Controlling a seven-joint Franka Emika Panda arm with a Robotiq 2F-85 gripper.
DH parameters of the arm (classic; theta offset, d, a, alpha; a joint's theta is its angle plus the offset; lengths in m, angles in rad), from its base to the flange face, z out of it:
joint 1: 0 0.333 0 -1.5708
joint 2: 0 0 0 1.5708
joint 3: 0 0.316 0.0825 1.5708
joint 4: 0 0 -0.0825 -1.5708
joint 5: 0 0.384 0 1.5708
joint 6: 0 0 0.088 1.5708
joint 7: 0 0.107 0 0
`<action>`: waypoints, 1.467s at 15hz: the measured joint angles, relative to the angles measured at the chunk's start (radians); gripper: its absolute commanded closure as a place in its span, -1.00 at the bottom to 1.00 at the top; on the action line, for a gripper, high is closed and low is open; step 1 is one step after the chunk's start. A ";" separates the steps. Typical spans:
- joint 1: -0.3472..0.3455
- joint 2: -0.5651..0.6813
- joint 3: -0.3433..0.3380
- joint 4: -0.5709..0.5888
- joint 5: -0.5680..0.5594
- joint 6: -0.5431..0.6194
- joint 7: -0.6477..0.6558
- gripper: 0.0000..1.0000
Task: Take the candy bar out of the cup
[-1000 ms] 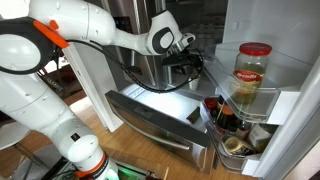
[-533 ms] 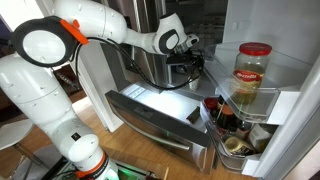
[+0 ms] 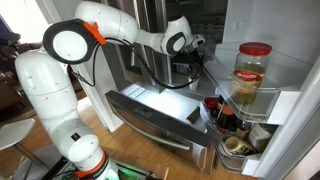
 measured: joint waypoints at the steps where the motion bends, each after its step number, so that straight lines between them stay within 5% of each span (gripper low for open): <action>1: -0.004 0.015 0.001 0.015 0.012 0.008 0.000 -1.00; 22: -0.134 0.227 0.083 0.200 0.209 -0.002 -0.052 -1.00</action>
